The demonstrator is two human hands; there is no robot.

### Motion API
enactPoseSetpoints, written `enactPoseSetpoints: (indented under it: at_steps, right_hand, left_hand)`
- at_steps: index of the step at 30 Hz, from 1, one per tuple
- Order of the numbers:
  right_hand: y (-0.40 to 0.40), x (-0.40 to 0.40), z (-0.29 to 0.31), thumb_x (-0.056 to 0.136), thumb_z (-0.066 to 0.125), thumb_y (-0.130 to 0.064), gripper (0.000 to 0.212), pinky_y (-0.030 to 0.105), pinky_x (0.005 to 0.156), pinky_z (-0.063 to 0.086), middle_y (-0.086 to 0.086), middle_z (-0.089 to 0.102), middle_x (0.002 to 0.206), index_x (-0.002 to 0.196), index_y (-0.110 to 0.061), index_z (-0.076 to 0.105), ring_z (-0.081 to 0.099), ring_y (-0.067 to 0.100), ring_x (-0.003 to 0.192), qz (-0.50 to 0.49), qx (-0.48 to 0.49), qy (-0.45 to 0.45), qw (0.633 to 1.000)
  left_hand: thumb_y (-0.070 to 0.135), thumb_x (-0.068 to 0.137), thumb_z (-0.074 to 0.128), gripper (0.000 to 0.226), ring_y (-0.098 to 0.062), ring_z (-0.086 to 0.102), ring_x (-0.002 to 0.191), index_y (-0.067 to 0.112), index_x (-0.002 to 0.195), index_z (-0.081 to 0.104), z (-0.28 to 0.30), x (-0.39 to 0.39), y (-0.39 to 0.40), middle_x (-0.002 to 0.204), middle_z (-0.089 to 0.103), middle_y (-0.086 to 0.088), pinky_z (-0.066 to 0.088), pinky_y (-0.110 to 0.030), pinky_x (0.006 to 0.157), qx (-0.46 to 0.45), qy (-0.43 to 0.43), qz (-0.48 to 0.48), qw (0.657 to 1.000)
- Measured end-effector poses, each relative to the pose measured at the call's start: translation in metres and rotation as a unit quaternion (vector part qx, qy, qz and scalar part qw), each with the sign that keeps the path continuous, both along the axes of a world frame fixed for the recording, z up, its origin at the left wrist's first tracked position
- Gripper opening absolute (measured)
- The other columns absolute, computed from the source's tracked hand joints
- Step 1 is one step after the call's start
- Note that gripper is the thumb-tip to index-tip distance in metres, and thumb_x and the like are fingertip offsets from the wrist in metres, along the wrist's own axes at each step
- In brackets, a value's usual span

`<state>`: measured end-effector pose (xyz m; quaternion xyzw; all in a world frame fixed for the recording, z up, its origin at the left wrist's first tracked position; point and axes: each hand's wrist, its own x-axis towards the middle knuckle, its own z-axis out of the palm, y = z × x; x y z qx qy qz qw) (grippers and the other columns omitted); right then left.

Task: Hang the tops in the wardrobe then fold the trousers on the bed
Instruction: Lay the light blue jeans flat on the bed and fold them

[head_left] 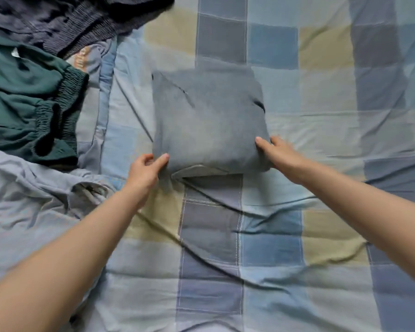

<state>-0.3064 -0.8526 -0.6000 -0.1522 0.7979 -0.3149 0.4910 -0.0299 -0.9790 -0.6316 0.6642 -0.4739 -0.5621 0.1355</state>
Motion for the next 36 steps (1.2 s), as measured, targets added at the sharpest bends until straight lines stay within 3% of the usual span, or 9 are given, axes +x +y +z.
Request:
enactPoseSetpoints:
  at_steps: [3, 6, 11, 14, 16, 20, 24, 28, 36]
  right_hand:
    - [0.004, 0.006, -0.016, 0.096, 0.052, -0.033, 0.037, 0.024, 0.067, 0.046, 0.001, 0.058, 0.109, 0.126, -0.011, 0.051, 0.057, 0.017, 0.091, 0.031, 0.002, 0.037, 0.999]
    - [0.017, 0.004, -0.022, 0.094, 0.055, -0.028, 0.03, 0.032, 0.087, 0.049, -0.002, 0.06, 0.114, 0.122, -0.019, 0.05, 0.057, 0.017, 0.107, 0.007, -0.046, 0.041, 0.998]
    - [0.057, 0.011, -0.017, 0.095, 0.055, -0.014, 0.018, 0.018, 0.076, 0.049, -0.008, 0.065, 0.105, 0.11, -0.024, 0.056, 0.059, 0.0, 0.092, 0.0, -0.147, -0.029, 0.989]
    - [0.083, 0.014, -0.032, 0.097, 0.053, -0.019, 0.01, 0.028, 0.08, 0.047, -0.002, 0.067, 0.096, 0.102, -0.018, 0.062, 0.059, 0.01, 0.087, 0.019, -0.09, -0.027, 0.995]
    - [0.081, 0.012, -0.039, 0.098, 0.05, -0.023, 0.014, 0.028, 0.075, 0.043, -0.002, 0.061, 0.085, 0.096, -0.016, 0.061, 0.053, 0.012, 0.078, -0.001, -0.053, 0.005, 0.999]
    - [0.045, 0.005, -0.032, 0.098, 0.048, -0.035, 0.04, 0.03, 0.097, 0.041, -0.001, 0.055, 0.116, 0.131, -0.012, 0.045, 0.053, 0.014, 0.109, -0.014, -0.066, 0.047, 0.997]
    - [0.002, 0.004, -0.033, 0.099, 0.036, -0.046, 0.056, 0.031, 0.104, 0.032, 0.009, 0.047, 0.138, 0.14, -0.007, 0.034, 0.044, 0.024, 0.128, 0.002, -0.023, 0.09, 0.996]
    - [-0.009, 0.023, -0.038, 0.101, 0.03, -0.04, 0.05, 0.038, 0.092, 0.036, 0.022, 0.05, 0.133, 0.137, -0.004, 0.028, 0.049, 0.039, 0.119, -0.011, 0.038, 0.185, 0.982]
    - [0.024, 0.048, -0.018, 0.095, 0.051, -0.021, 0.06, 0.032, 0.1, 0.037, 0.019, 0.045, 0.141, 0.145, -0.006, 0.021, 0.048, 0.034, 0.125, 0.009, -0.106, 0.254, 0.961]
  left_hand:
    - [0.028, 0.09, 0.068, 0.041, -0.02, 0.064, 0.085, -0.006, 0.112, 0.061, -0.009, 0.0, 0.015, 0.103, 0.067, -0.016, 0.05, -0.021, 0.067, -0.02, -0.019, -0.001, 1.0]
    - [0.017, 0.092, 0.064, 0.014, 0.0, 0.054, 0.063, 0.006, 0.099, 0.061, 0.002, 0.001, 0.026, 0.082, 0.06, -0.002, 0.04, -0.007, 0.055, -0.043, 0.032, 0.014, 0.998]
    - [0.015, 0.085, 0.072, 0.02, -0.002, 0.062, 0.081, 0.006, 0.098, 0.061, 0.012, 0.032, 0.057, 0.09, 0.067, -0.002, 0.048, -0.014, 0.077, -0.043, 0.066, -0.031, 0.996]
    - [0.042, 0.07, 0.079, 0.045, -0.019, 0.065, 0.099, 0.013, 0.101, 0.066, 0.0, 0.056, 0.073, 0.105, 0.069, -0.008, 0.049, -0.029, 0.089, 0.004, 0.001, -0.074, 0.997]
    - [0.042, 0.073, 0.077, 0.045, -0.023, 0.064, 0.097, 0.015, 0.106, 0.065, -0.004, 0.06, 0.072, 0.104, 0.068, -0.007, 0.049, -0.033, 0.089, 0.018, -0.018, -0.082, 0.996]
    - [0.03, 0.086, 0.072, 0.053, -0.017, 0.06, 0.104, 0.014, 0.132, 0.051, 0.0, 0.035, 0.053, 0.117, 0.062, -0.005, 0.047, -0.027, 0.09, 0.01, -0.002, -0.087, 0.996]
    - [0.042, 0.09, 0.064, 0.06, -0.017, 0.06, 0.11, 0.011, 0.138, 0.046, 0.001, -0.009, 0.014, 0.128, 0.062, -0.007, 0.045, -0.029, 0.098, -0.016, 0.004, -0.023, 1.0]
    - [0.039, 0.097, 0.049, 0.053, -0.034, 0.052, 0.123, 0.017, 0.142, 0.032, -0.004, -0.036, 0.017, 0.139, 0.054, -0.01, 0.039, -0.037, 0.098, -0.136, -0.142, -0.069, 0.978]
    - [0.024, 0.096, 0.053, 0.052, -0.031, 0.048, 0.12, 0.015, 0.143, 0.034, 0.02, -0.029, 0.055, 0.137, 0.046, -0.012, 0.038, -0.037, 0.094, -0.23, -0.15, -0.05, 0.96]
